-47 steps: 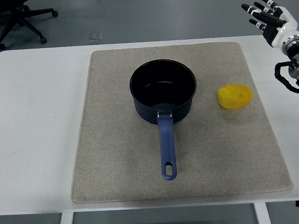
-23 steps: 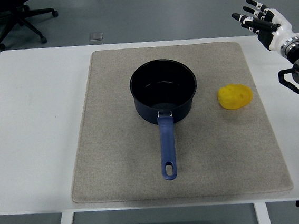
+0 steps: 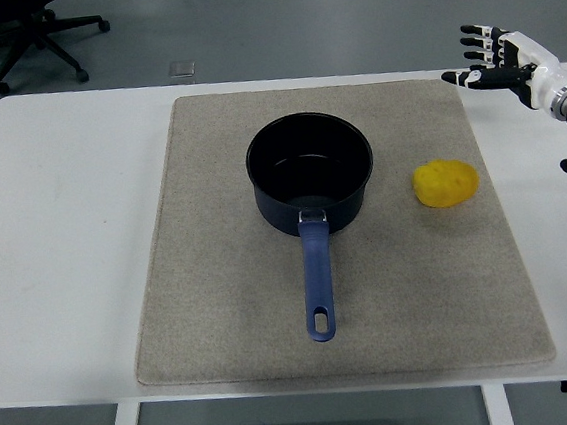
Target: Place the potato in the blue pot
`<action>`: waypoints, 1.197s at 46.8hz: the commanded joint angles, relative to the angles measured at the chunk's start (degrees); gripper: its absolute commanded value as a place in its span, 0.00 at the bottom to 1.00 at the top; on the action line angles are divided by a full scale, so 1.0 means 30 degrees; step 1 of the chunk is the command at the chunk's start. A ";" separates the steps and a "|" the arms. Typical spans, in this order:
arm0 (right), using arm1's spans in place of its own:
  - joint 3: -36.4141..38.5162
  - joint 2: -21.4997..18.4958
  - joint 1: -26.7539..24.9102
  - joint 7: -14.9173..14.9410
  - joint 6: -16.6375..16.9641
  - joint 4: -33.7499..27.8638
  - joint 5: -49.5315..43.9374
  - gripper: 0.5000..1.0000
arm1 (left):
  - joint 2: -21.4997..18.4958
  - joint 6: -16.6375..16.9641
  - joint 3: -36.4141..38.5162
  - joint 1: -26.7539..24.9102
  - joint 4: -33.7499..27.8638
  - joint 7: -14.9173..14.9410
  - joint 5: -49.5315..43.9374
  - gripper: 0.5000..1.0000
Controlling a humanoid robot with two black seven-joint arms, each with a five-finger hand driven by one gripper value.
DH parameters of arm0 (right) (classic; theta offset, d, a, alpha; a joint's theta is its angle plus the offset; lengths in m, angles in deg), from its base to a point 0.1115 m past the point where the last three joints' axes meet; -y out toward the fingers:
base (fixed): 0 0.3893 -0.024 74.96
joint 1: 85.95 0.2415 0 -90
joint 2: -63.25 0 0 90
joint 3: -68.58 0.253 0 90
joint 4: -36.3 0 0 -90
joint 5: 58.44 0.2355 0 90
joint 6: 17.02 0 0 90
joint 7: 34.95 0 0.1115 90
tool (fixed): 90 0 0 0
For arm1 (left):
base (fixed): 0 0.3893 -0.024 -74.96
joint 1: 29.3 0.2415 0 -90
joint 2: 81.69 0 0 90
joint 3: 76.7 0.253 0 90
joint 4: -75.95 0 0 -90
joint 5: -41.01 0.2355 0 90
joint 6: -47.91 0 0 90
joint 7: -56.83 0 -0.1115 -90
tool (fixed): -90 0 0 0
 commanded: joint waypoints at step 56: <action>-0.3820 0.9922 0.1170 0.3464 0.0533 1.3647 -0.6561 0.84 | 0.0000 -0.0040 0.0000 -0.0053 -0.0351 0.0000 0.0030 0.99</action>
